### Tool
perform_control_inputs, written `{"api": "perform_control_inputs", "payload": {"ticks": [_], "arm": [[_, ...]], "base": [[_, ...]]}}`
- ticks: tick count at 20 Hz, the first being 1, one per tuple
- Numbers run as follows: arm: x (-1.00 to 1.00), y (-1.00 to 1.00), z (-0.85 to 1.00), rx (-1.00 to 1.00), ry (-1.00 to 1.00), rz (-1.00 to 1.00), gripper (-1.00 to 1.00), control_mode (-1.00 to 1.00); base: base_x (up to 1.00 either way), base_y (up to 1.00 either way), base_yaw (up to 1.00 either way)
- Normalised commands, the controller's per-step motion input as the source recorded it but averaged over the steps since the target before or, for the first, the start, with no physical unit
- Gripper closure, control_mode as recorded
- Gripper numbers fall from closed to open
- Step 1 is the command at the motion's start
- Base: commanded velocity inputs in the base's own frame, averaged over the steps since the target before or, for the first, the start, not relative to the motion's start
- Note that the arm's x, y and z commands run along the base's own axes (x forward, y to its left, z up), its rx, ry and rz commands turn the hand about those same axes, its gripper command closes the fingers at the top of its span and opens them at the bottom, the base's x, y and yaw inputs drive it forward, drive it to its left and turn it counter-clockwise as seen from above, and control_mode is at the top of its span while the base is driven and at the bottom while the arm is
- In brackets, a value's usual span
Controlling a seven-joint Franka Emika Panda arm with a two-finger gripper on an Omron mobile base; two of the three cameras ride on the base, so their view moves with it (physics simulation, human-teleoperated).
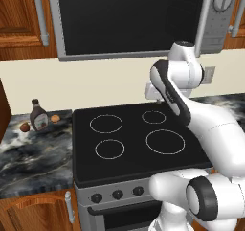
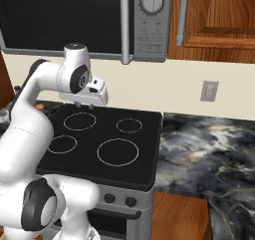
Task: Open the microwave door.
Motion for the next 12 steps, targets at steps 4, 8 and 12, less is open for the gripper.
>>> {"api": "perform_control_inputs", "payload": {"ticks": [4, 8, 12], "arm": [[-0.09, -0.06, 0.0, 0.0, -0.01, 0.0, -1.0, -1.0], [-0.6, -0.25, 0.08, 0.02, -0.23, 0.0, -1.0, -1.0], [-0.51, -0.44, 0.48, 0.05, -0.41, 0.0, -1.0, -1.0]], "base": [[0.0, 0.0, 0.0], [0.0, 0.0, 0.0], [0.0, 0.0, 0.0]]}}
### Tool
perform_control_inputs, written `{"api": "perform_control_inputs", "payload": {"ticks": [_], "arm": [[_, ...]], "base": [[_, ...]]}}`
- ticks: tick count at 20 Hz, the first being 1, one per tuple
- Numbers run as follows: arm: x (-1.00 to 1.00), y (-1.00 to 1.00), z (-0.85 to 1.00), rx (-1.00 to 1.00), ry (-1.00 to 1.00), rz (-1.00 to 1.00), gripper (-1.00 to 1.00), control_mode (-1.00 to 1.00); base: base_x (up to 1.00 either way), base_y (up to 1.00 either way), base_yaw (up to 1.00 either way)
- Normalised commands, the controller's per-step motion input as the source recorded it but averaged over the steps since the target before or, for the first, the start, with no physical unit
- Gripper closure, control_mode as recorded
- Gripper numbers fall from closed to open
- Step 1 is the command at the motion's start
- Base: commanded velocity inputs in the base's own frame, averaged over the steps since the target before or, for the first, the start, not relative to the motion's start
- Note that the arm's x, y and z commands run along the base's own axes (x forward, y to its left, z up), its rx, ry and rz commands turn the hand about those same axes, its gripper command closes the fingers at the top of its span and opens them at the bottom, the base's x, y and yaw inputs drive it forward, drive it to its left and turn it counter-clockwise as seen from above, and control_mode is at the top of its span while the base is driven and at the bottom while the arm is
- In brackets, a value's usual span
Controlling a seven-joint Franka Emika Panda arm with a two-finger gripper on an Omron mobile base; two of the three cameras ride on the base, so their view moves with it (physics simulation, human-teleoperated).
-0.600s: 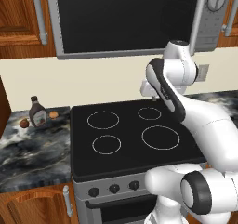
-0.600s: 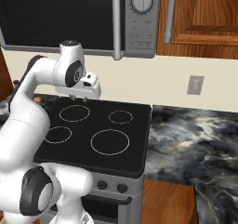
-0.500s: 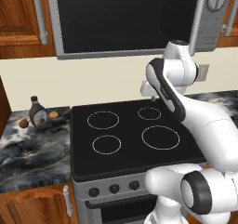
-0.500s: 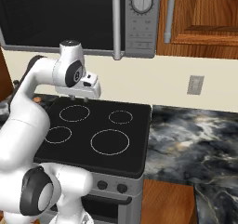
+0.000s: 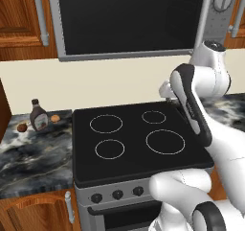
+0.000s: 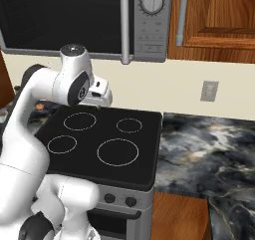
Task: Open the microwave door.
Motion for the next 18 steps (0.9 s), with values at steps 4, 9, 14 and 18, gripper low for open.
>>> {"api": "perform_control_inputs", "payload": {"ticks": [4, 9, 14, 18], "arm": [[-0.2, -0.45, 0.69, 0.01, -0.39, -0.03, -1.0, -1.0], [-0.03, -0.45, 0.8, 0.0, -0.42, -0.07, -1.0, -1.0], [0.0, -0.48, 0.76, 0.0, -0.38, -0.1, -1.0, -1.0], [0.0, -0.46, 0.73, 0.0, -0.26, -0.11, -1.0, -1.0]], "base": [[0.0, 0.0, 0.0], [0.0, 0.0, 0.0], [0.0, 0.0, 0.0], [0.0, 0.0, 0.0]]}}
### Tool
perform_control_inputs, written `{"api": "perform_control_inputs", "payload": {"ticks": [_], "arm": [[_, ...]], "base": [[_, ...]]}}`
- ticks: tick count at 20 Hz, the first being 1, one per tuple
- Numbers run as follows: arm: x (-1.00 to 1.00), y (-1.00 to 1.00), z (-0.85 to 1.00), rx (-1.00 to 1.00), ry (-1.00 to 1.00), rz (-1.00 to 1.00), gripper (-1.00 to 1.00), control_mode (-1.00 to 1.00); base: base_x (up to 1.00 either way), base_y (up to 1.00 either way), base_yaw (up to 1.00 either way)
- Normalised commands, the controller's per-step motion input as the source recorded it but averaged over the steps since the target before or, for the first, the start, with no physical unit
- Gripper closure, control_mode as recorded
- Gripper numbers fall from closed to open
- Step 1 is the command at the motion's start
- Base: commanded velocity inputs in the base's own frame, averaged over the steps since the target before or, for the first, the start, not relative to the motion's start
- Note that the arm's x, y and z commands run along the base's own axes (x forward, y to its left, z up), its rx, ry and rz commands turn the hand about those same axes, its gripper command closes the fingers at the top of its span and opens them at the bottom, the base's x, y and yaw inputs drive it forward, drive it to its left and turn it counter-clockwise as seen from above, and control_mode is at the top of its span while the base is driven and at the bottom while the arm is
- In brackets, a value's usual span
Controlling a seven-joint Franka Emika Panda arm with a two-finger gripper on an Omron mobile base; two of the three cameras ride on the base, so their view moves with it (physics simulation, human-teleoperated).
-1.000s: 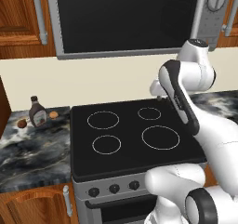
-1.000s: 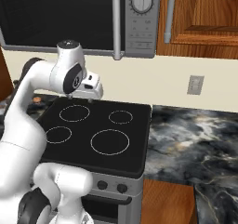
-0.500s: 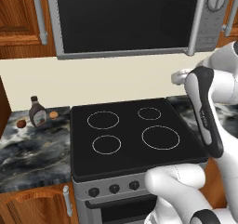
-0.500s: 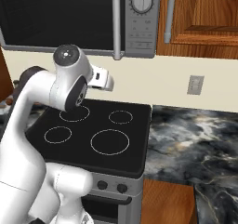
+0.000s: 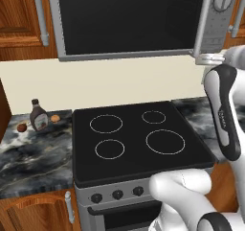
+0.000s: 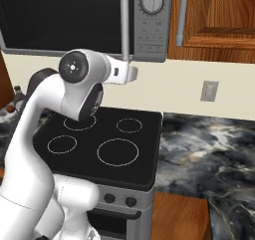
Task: Open the microwave door.
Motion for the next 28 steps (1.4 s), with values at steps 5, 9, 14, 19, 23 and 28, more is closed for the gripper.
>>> {"api": "perform_control_inputs", "payload": {"ticks": [5, 9, 14, 19, 23, 28], "arm": [[0.1, -0.23, 0.69, 0.0, -0.16, -0.06, -1.0, -1.0], [0.38, -0.06, 0.51, 0.0, -0.01, -0.03, -1.0, -1.0], [0.69, 0.0, 0.2, 0.0, 0.04, 0.0, -1.0, -1.0], [0.75, -0.02, 0.0, 0.0, 0.03, 0.0, -1.0, -1.0], [0.63, -0.11, -0.01, 0.0, 0.0, 0.04, -1.0, -1.0], [0.61, -0.14, -0.07, 0.0, 0.0, 0.09, -1.0, -1.0]], "base": [[0.0, 0.0, 0.0], [0.0, 0.0, 0.0], [0.0, 0.0, 0.0], [0.0, 0.0, 0.0], [0.0, 0.0, 0.0], [0.0, 0.0, 0.0]]}}
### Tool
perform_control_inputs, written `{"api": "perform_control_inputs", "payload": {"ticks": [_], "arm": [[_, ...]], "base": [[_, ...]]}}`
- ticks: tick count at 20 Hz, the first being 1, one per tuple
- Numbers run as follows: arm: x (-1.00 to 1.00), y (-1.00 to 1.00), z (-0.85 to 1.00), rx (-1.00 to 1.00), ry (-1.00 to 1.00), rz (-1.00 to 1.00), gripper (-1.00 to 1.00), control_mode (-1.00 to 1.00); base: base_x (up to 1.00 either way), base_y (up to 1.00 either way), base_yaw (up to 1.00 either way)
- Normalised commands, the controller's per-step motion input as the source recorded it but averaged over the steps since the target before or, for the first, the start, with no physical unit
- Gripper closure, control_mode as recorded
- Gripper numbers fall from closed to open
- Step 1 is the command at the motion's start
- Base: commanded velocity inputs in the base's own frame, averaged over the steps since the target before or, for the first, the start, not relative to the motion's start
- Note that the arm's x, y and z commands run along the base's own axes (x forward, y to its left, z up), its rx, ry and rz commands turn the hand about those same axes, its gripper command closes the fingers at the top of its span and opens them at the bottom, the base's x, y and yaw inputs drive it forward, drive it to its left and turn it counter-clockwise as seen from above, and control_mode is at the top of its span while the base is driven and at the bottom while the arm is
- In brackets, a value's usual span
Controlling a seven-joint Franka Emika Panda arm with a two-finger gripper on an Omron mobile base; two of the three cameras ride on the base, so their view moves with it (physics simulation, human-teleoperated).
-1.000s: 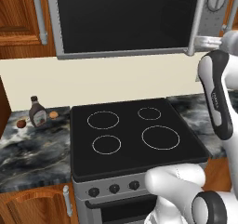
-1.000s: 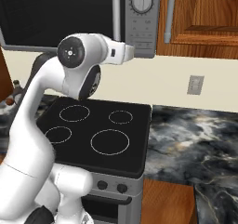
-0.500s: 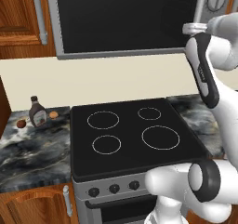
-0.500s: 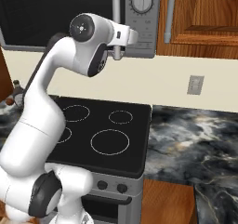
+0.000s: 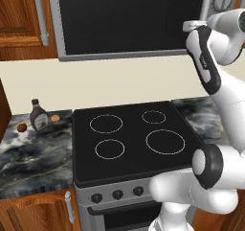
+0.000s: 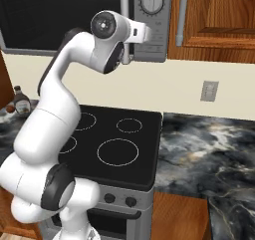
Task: Open the microwave door.
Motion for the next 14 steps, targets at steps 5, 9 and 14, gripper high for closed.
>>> {"api": "perform_control_inputs", "payload": {"ticks": [5, 9, 14], "arm": [[0.61, -0.14, -0.14, 0.0, 0.0, 0.14, -1.0, -1.0], [0.49, -0.01, -0.28, 0.0, -0.06, 0.09, 1.0, -1.0], [0.02, -0.01, -0.04, 0.0, -0.02, 0.01, 1.0, -1.0]], "base": [[0.0, 0.0, 0.0], [0.0, 0.0, 0.0], [0.0, 0.0, 0.0]]}}
